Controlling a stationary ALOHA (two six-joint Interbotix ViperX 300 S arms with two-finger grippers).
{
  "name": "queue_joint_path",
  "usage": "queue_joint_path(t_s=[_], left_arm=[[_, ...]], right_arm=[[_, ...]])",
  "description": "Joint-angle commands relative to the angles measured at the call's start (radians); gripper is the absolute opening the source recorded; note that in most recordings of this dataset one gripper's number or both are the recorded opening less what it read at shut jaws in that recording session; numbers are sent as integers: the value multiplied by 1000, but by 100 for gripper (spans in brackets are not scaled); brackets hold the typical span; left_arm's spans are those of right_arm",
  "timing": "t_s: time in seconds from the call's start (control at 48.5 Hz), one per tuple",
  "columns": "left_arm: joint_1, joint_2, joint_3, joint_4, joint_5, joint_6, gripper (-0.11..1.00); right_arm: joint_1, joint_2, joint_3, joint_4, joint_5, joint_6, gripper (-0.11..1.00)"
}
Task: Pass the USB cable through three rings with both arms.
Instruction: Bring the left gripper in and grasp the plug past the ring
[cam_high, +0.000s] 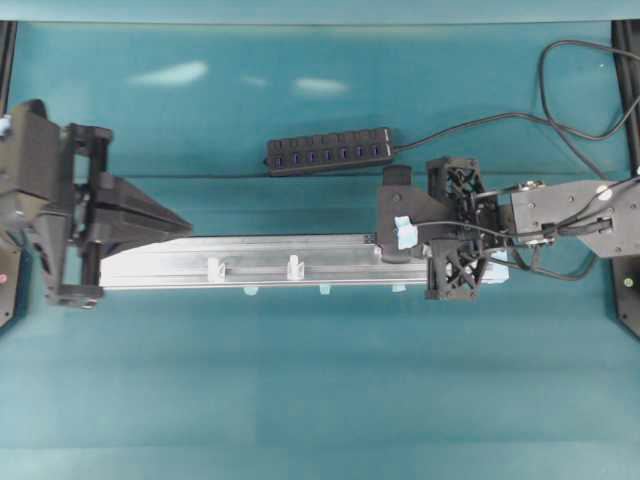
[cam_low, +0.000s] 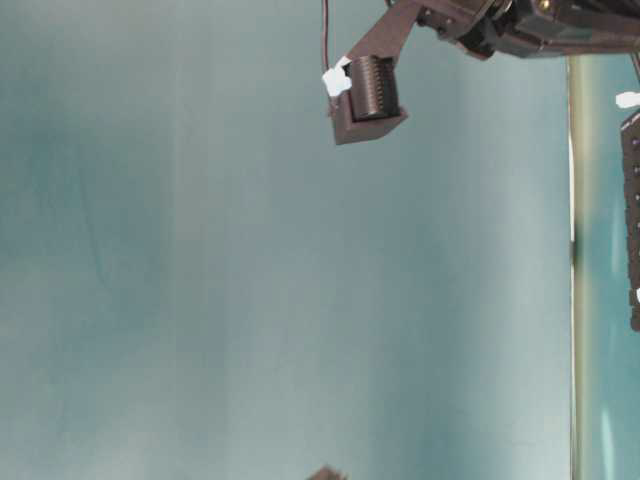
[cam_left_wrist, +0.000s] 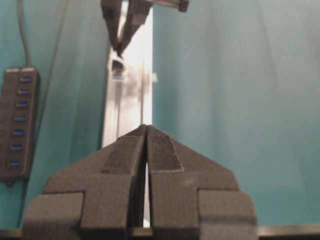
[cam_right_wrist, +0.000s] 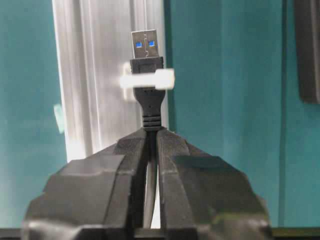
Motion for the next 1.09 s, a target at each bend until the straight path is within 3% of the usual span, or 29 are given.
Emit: queue_joint_path(t_s=[0.0, 0.516, 0.619, 0.825, 1.073], left_arm=[[8, 34, -44, 3, -21, 2, 2], [57, 255, -135, 2, -49, 5, 4], [57, 308, -146, 2, -101, 3, 22], [57, 443, -190, 2, -186, 3, 83], [57, 624, -293, 3, -192, 20, 81]], right_arm=[[-8, -3, -6, -3, -28, -5, -9], [-17, 6, 6, -3, -81, 0, -9], [-17, 6, 9, -3, -106, 0, -9], [-17, 6, 21, -3, -141, 3, -9], [-17, 0, 41, -2, -183, 8, -9]])
